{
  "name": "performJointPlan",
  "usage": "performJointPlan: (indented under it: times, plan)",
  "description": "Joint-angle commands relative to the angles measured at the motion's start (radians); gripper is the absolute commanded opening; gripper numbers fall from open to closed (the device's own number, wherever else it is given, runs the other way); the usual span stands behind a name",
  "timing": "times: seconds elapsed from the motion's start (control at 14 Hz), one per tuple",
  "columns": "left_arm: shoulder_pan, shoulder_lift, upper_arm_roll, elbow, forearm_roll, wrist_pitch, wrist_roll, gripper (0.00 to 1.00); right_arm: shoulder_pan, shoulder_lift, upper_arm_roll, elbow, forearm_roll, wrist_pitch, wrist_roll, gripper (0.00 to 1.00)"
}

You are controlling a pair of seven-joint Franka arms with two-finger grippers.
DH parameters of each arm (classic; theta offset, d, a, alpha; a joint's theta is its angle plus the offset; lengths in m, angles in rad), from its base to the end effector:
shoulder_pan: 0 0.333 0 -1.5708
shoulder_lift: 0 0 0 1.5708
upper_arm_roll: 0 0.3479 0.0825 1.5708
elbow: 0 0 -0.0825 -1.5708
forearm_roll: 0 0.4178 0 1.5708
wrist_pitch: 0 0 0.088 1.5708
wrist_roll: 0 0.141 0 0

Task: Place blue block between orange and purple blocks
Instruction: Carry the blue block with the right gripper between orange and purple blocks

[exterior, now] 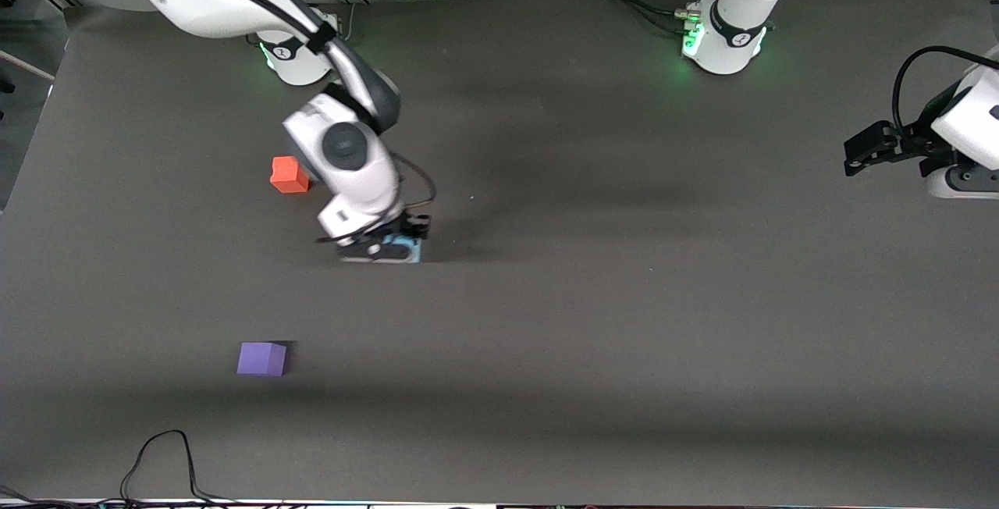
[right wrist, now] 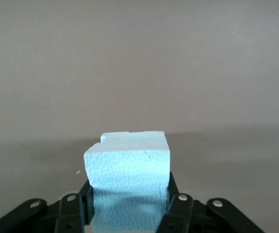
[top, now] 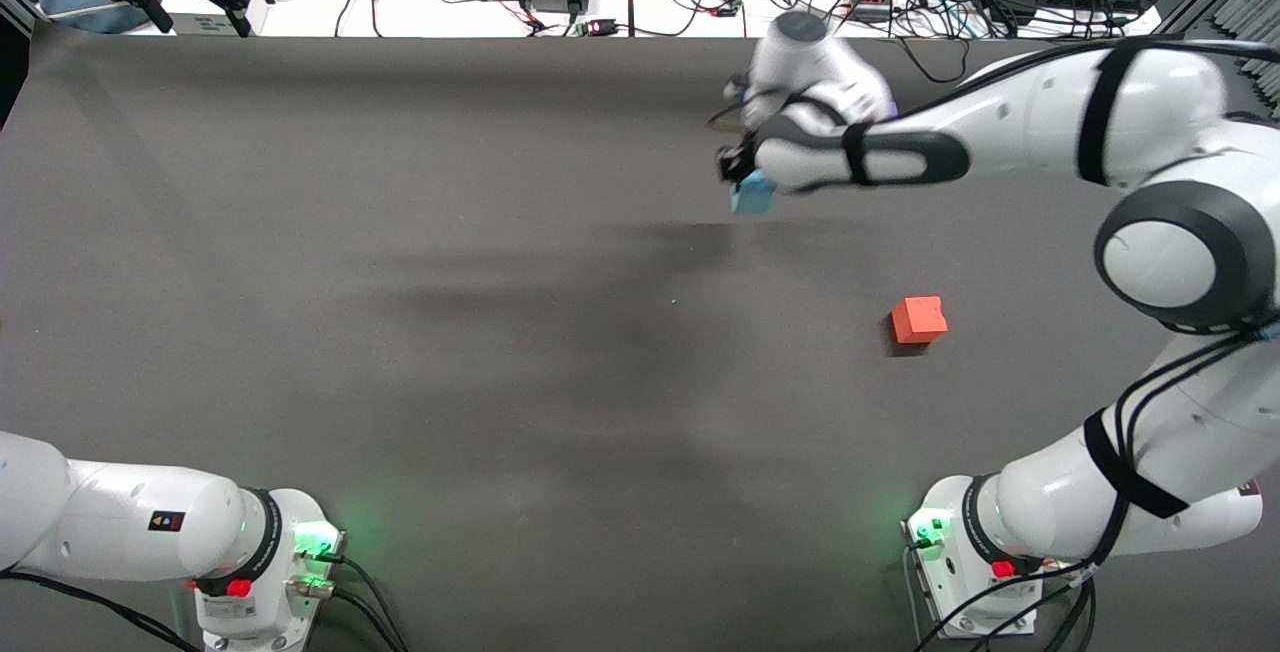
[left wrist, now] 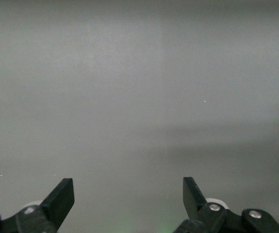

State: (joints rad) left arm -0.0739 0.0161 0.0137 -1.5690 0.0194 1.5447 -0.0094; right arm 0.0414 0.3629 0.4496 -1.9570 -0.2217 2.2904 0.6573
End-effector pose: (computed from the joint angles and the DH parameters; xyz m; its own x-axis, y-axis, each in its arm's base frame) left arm 0.5884 -0.0327 0.6116 0.9979 -0.0502 -0.0402 -0.0511 -0.9985 -0.0200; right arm 0.5816 0.2888 0.2828 0.9987 -0.0472 0.0194 -0.0472 -0.9989 0.0020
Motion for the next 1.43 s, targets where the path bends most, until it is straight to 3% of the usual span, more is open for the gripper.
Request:
performJointPlan:
  times: [0.0, 0.21, 0.5, 0.79, 0.93, 1.0, 1.07, 1.36]
  plan:
    - [-0.032, 0.005, 0.034, 0.023, 0.004, -0.006, 0.026, 1.0, 0.011, -0.104, -0.136, -0.04, 0.13, -0.04, -0.253, 0.37]
    - [-0.024, 0.005, 0.034, 0.021, 0.002, -0.006, 0.052, 1.0, 0.011, -0.122, -0.254, -0.121, 0.139, -0.01, -0.403, 0.37]
    - [-0.024, 0.005, 0.034, 0.02, 0.002, -0.006, 0.063, 1.0, 0.009, -0.058, -0.388, -0.283, 0.139, 0.248, -0.583, 0.37]
    - [-0.011, 0.004, 0.025, 0.02, 0.001, -0.005, 0.062, 1.0, 0.008, -0.021, -0.428, -0.283, 0.139, 0.273, -0.636, 0.38]
    - [0.012, 0.004, -0.003, 0.02, 0.0, -0.005, 0.063, 1.0, 0.008, -0.016, -0.428, -0.284, 0.139, 0.277, -0.636, 0.47]
    - [0.013, 0.004, -0.003, 0.02, 0.0, -0.005, 0.062, 1.0, 0.008, -0.016, -0.43, -0.283, 0.139, 0.277, -0.634, 0.69]
    - [0.011, 0.004, -0.003, 0.02, 0.0, -0.005, 0.063, 1.0, 0.006, -0.016, -0.431, -0.281, 0.139, 0.277, -0.633, 1.0]
    - [0.009, 0.002, -0.003, 0.02, 0.0, -0.009, 0.062, 1.0, 0.006, -0.099, -0.434, -0.267, 0.139, 0.244, -0.634, 1.0]
